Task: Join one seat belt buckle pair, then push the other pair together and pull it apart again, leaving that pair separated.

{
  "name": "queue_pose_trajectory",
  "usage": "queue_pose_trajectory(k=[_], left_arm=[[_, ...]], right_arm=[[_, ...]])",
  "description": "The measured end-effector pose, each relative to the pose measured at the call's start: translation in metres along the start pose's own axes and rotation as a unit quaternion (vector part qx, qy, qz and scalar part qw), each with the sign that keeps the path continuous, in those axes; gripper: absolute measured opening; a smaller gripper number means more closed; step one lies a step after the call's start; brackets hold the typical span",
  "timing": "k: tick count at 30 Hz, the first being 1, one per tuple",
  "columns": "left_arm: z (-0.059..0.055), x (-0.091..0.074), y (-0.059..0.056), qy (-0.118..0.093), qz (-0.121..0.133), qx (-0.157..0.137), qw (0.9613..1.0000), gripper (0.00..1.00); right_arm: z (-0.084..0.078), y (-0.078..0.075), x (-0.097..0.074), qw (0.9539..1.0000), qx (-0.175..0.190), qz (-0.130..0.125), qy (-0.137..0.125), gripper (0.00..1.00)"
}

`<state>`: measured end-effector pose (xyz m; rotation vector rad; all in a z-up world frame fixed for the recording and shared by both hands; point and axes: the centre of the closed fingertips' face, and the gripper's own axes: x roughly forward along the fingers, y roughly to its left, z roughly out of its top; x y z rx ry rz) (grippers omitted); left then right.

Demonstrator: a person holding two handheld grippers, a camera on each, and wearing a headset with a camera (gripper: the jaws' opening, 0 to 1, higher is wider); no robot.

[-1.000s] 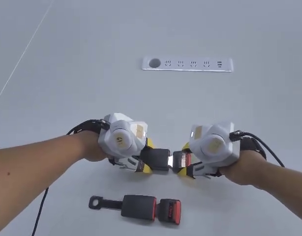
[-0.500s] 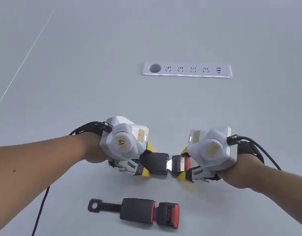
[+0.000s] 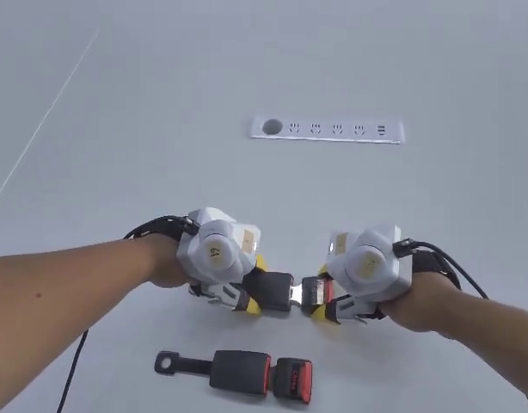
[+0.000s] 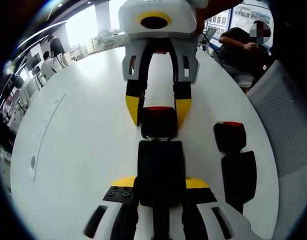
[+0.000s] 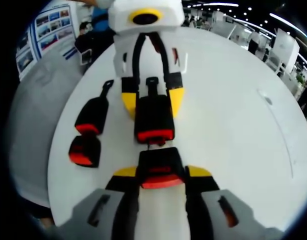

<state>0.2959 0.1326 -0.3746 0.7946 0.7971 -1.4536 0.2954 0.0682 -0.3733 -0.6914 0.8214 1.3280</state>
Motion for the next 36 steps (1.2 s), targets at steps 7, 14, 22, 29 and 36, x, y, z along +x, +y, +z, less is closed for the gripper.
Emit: queue_pose_trajectory(k=[7, 14, 22, 29, 36], left_arm=[[-0.001, 0.000, 0.000, 0.004, 0.000, -0.002, 1.0000, 0.33], [0.000, 0.000, 0.000, 0.003, 0.000, -0.003, 1.0000, 0.33], [0.000, 0.000, 0.000, 0.003, 0.000, -0.004, 1.0000, 0.33], [-0.001, 0.000, 0.000, 0.002, 0.000, -0.004, 1.0000, 0.34], [-0.002, 0.000, 0.001, 0.002, 0.000, -0.005, 1.0000, 0.34]], right_arm=[[-0.006, -0.001, -0.004, 1.0000, 0.004, -0.001, 0.006, 0.36], [-0.011, 0.000, -0.007, 1.0000, 0.000, 0.001, -0.004, 0.36], [-0.025, 0.000, -0.015, 1.0000, 0.005, -0.005, -0.005, 0.36], [-0.041, 0.002, -0.026, 0.9999, 0.010, -0.008, -0.003, 0.36], [-0.056, 0.002, -0.037, 0.9998, 0.013, -0.009, -0.011, 0.36]])
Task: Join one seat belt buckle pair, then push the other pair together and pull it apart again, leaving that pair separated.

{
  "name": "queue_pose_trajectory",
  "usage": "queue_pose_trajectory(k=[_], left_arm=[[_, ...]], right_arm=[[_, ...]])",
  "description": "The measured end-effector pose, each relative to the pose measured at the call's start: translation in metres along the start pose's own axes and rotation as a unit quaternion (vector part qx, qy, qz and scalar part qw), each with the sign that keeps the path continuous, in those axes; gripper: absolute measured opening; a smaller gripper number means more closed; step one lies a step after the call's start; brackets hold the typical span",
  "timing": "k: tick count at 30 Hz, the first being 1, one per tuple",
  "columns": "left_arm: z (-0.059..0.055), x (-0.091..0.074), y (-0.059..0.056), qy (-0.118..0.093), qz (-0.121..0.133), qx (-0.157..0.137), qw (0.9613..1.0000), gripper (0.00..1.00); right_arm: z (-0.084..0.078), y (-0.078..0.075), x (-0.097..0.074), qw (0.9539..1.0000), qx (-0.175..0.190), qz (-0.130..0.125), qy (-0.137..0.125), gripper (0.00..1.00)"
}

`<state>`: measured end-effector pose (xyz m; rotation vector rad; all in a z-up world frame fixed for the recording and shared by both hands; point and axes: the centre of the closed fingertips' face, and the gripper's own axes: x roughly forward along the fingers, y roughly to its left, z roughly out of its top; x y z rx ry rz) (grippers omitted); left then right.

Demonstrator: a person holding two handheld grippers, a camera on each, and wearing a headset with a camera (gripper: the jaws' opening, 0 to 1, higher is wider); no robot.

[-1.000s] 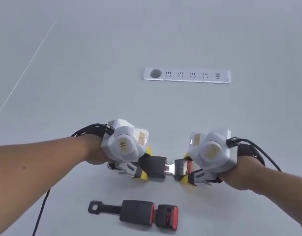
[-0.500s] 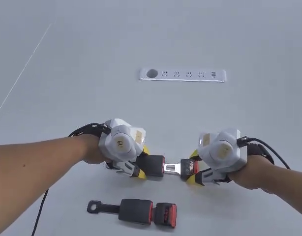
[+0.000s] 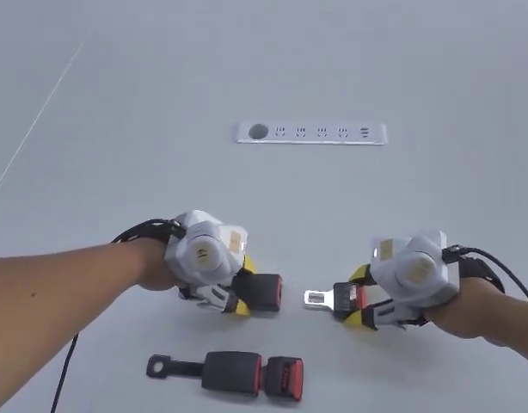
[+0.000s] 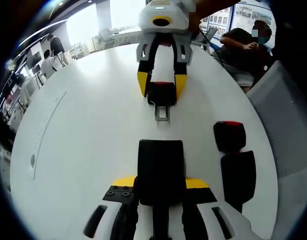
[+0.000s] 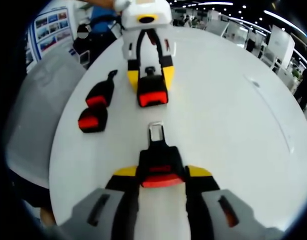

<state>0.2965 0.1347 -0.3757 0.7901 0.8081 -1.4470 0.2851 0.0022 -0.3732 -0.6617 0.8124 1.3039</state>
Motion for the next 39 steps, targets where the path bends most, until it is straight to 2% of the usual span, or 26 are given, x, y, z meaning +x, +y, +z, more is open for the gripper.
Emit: queue_pose_trajectory(k=[6, 16, 24, 28, 35, 39], left_arm=[[0.000, 0.000, 0.000, 0.000, 0.000, -0.001, 1.0000, 0.34], [0.002, 0.000, 0.000, 0.002, 0.001, -0.004, 1.0000, 0.34], [0.003, -0.001, -0.001, 0.002, 0.001, -0.004, 1.0000, 0.34], [0.004, -0.001, -0.002, 0.004, 0.002, -0.006, 1.0000, 0.34], [0.004, -0.001, -0.002, 0.005, 0.002, -0.004, 1.0000, 0.34], [0.003, -0.001, -0.002, 0.006, 0.002, -0.006, 1.0000, 0.34]], right_arm=[[-0.014, 0.000, -0.012, 1.0000, 0.006, -0.003, -0.002, 0.37], [-0.036, -0.002, -0.020, 0.9999, 0.010, -0.005, -0.004, 0.37], [-0.047, 0.001, -0.036, 0.9998, 0.016, -0.010, -0.007, 0.37], [-0.058, 0.002, -0.043, 0.9994, 0.031, -0.015, -0.005, 0.37], [-0.058, 0.000, -0.044, 0.9994, 0.032, -0.014, -0.001, 0.38], [-0.058, 0.001, -0.043, 0.9997, 0.016, -0.012, 0.010, 0.40]])
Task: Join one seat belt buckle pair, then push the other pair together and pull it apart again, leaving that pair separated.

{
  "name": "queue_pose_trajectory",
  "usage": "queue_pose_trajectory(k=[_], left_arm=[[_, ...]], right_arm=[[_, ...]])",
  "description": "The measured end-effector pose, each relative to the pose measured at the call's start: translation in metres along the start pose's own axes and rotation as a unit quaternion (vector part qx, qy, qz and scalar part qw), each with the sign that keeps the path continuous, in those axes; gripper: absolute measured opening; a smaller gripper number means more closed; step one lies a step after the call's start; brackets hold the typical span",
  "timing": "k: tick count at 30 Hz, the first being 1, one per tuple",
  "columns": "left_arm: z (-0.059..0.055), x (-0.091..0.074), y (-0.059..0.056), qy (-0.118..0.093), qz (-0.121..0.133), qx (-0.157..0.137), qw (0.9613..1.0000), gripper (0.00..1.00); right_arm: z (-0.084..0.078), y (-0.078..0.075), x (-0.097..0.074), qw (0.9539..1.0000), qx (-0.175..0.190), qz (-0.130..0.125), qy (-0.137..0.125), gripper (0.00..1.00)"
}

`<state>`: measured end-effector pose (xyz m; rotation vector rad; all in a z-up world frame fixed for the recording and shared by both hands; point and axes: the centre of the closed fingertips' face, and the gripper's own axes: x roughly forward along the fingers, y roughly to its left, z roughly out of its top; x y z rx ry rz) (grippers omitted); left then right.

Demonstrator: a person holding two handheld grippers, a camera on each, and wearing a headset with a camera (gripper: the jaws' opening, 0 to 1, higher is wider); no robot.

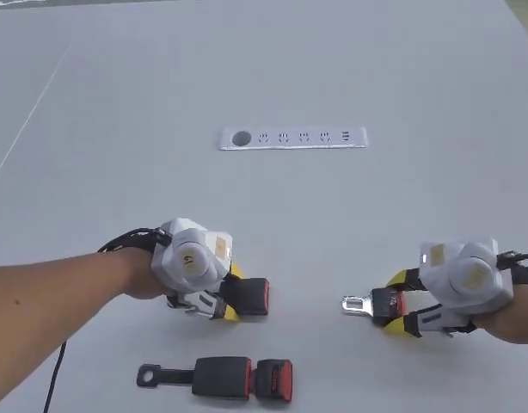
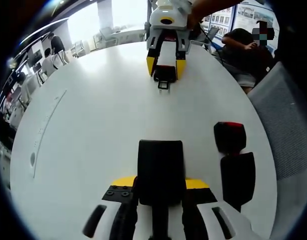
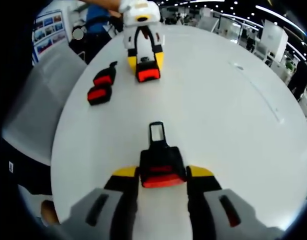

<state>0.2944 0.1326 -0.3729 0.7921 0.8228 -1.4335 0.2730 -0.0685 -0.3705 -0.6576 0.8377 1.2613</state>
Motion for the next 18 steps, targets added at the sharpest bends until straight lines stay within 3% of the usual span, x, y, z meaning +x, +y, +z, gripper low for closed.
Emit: queue_pose_trajectory(k=[2, 4, 5, 8, 10, 12, 13, 14, 17, 18], left_arm=[[0.000, 0.000, 0.000, 0.002, -0.001, -0.008, 1.0000, 0.36], [0.001, 0.000, -0.006, -0.001, -0.012, -0.030, 0.9995, 0.43], [0.002, -0.001, -0.008, -0.004, -0.013, -0.059, 0.9982, 0.46], [0.006, -0.006, -0.004, -0.015, 0.005, -0.094, 0.9955, 0.55], [0.012, -0.013, 0.003, -0.035, 0.026, -0.143, 0.9888, 0.63], [0.015, -0.022, 0.011, -0.041, 0.058, -0.175, 0.9821, 0.74], [0.016, -0.024, 0.014, -0.055, 0.066, -0.180, 0.9800, 0.77], [0.022, -0.029, 0.014, -0.078, 0.074, -0.196, 0.9747, 0.80], [0.028, -0.044, 0.015, -0.099, 0.103, -0.225, 0.9639, 0.91], [0.030, -0.052, 0.016, -0.111, 0.117, -0.241, 0.9570, 0.94]], right_arm=[[0.000, -0.001, 0.001, 0.9999, 0.002, -0.007, 0.009, 0.50], [0.000, -0.005, 0.001, 0.9994, 0.025, -0.024, 0.008, 0.67], [0.000, -0.006, -0.002, 0.9988, 0.041, -0.029, 0.003, 0.69], [0.002, -0.014, -0.010, 0.9952, 0.078, -0.057, -0.014, 0.71], [0.003, -0.016, -0.016, 0.9912, 0.105, -0.077, -0.026, 0.70], [0.007, -0.027, -0.025, 0.9834, 0.124, -0.123, -0.048, 0.68], [0.010, -0.029, -0.030, 0.9767, 0.150, -0.139, -0.066, 0.69], [0.014, -0.030, -0.032, 0.9710, 0.169, -0.150, -0.078, 0.69], [0.029, -0.038, -0.049, 0.9473, 0.212, -0.200, -0.133, 0.74], [0.031, -0.039, -0.053, 0.9400, 0.225, -0.214, -0.141, 0.78]])
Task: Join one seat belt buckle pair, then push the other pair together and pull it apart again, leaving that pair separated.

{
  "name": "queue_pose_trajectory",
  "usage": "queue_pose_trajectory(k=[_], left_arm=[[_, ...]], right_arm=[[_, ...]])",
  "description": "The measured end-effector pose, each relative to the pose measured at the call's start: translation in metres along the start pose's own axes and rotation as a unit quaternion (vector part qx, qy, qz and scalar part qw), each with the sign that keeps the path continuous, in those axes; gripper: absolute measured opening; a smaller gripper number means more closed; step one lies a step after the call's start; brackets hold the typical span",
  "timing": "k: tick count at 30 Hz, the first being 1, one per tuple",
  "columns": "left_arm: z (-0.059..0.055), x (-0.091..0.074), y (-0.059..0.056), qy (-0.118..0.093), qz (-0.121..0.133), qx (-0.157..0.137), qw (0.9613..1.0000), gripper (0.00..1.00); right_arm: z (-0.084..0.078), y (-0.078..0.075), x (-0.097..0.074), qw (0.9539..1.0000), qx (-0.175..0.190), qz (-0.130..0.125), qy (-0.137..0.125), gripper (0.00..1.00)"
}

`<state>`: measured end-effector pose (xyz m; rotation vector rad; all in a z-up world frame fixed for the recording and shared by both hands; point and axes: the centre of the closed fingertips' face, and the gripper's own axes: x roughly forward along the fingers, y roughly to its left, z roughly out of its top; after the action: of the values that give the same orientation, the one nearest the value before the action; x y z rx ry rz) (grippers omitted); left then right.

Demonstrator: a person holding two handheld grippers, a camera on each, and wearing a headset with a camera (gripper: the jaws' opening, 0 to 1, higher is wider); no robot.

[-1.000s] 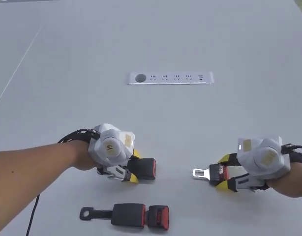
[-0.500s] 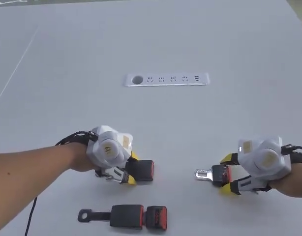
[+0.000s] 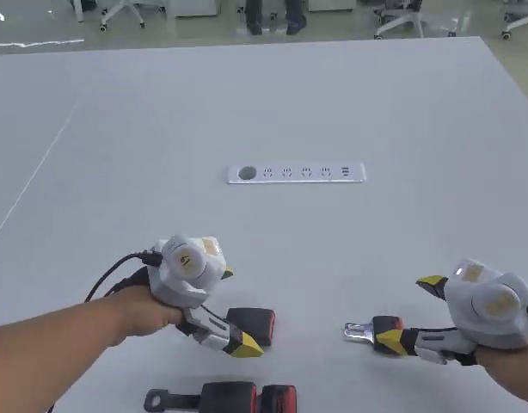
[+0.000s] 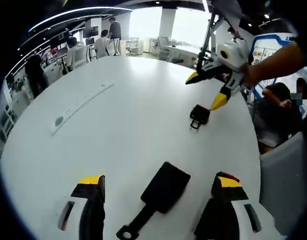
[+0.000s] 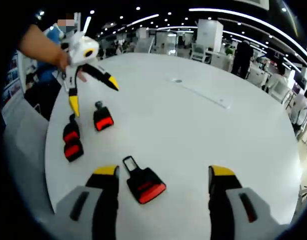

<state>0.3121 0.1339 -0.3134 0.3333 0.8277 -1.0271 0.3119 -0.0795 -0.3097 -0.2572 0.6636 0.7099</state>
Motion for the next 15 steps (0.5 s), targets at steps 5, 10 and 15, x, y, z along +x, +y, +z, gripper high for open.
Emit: queue_pose_trajectory(k=[5, 10, 15], left_arm=[[0.019, -0.039, 0.006, -0.084, 0.061, -0.060, 0.9928, 1.00], [0.008, -0.074, 0.001, -0.107, 0.099, -0.086, 0.9855, 1.00], [-0.006, -0.113, -0.014, -0.141, 0.137, -0.124, 0.9726, 1.00]], right_arm=[[0.020, 0.003, -0.015, 0.9969, 0.035, -0.049, -0.049, 0.85], [0.032, 0.016, -0.029, 0.9933, 0.038, -0.077, -0.077, 0.87], [0.037, 0.034, -0.043, 0.9917, 0.043, -0.081, -0.091, 0.87]])
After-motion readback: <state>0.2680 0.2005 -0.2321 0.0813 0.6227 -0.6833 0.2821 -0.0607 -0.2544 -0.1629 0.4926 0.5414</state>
